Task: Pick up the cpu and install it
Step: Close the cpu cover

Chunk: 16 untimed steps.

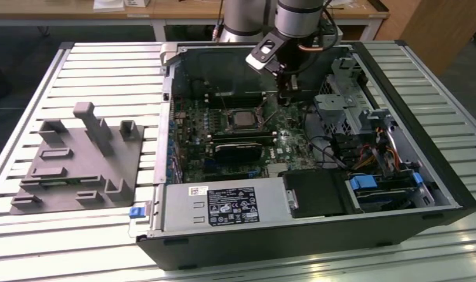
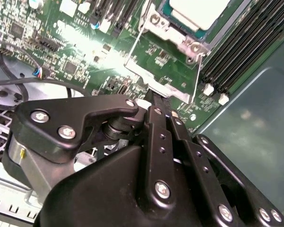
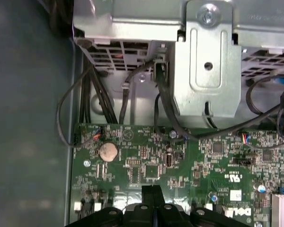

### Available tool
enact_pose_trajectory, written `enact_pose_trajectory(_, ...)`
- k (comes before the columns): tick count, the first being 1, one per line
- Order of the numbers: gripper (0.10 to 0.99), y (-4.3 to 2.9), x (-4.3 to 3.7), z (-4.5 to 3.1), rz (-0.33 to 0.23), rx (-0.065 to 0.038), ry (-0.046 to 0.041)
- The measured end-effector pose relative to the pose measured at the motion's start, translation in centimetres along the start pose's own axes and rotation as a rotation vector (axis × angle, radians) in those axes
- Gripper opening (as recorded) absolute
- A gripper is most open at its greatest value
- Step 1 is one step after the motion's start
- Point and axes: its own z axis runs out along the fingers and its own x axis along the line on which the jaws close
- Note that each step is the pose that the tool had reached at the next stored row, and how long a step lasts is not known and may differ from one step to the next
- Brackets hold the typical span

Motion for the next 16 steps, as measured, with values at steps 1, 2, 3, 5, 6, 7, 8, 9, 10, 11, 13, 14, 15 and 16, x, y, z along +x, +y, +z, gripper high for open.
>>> enact_pose_trajectory(1, 0.106, -0.19, 0.0, -0.01, 0.0, 0.0, 0.0)
enact_pose_trajectory(2, 0.106, -0.38, 0.01, -0.02, 0.0, 0.0, 0.0)
enact_pose_trajectory(3, 0.106, -0.6, 0.01, -0.03, 0.0, 0.0, 0.0)
enact_pose_trajectory(5, 0.106, -1.0, 0.01, -0.04, 0.0, 0.0, -0.0001)
enact_pose_trajectory(6, 0.106, -1.12, 0.01, -0.05, 0.0, 0.0, 0.0)
enact_pose_trajectory(7, 0.106, -1.17, 0.01, -0.05, 0.0, 0.0, 0.0)
enact_pose_trajectory(8, 0.106, -1.22, 0.02, -0.05, 0.0, 0.0, 0.0001)
enact_pose_trajectory(9, 0.106, -1.27, 0.02, -0.05, 0.0, 0.0, 0.0)
enact_pose_trajectory(10, 0.106, -1.33, 0.02, -0.05, 0.0, 0.0, 0.0)
enact_pose_trajectory(11, 0.106, -1.39, 0.02, -0.06, 0.0, 0.0, 0.0)
enact_pose_trajectory(13, 0.106, -1.5, 0.03, -0.06, 0.0, 0.0, 0.0)
enact_pose_trajectory(14, 0.106, -1.55, 0.03, -0.06, 0.0, 0.0, 0.0)
enact_pose_trajectory(15, 0.106, -1.6, 0.03, -0.06, 0.0, 0.0, -0.0001)
enact_pose_trajectory(16, 0.106, -1.66, 0.03, -0.06, 0.0, 0.0, -0.0001)
